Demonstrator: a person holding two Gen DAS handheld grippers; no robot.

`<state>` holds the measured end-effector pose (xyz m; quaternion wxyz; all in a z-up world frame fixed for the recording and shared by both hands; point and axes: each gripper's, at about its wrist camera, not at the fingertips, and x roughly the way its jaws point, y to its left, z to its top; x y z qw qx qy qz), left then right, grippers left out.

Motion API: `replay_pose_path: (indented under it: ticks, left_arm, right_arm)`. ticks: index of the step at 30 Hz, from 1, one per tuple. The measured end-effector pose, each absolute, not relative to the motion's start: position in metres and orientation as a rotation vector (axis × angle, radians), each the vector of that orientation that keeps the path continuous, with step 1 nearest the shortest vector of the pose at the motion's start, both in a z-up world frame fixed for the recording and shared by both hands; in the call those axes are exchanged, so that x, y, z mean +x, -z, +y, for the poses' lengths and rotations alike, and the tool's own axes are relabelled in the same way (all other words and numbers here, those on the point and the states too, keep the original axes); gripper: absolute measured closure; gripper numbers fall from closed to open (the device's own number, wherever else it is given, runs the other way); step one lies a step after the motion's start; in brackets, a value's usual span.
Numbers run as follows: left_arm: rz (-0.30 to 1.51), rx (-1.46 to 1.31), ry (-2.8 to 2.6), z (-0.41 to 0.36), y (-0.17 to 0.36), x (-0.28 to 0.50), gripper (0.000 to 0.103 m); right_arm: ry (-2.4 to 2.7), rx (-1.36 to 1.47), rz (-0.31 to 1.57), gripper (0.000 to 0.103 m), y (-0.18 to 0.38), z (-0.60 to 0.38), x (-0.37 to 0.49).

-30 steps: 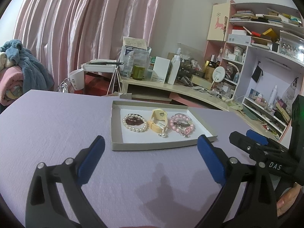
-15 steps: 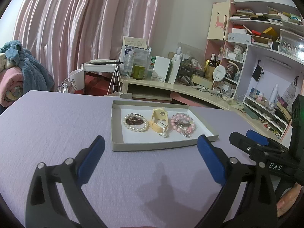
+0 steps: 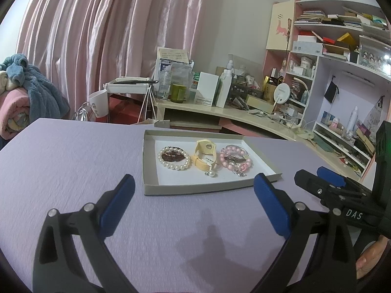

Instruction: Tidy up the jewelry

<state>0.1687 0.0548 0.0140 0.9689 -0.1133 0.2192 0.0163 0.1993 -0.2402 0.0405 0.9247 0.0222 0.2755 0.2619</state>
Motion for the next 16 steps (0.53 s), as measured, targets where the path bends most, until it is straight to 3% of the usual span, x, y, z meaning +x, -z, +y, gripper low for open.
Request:
replay_pose_path:
  ticks: [16]
  left_arm:
    - [0.450,-0.217,-0.028,0.0525,-0.0134,0.1701,0.005]
  right_arm:
    - [-0.537,0.047,0.567,0.001,-0.0400,-0.2407,0.2000]
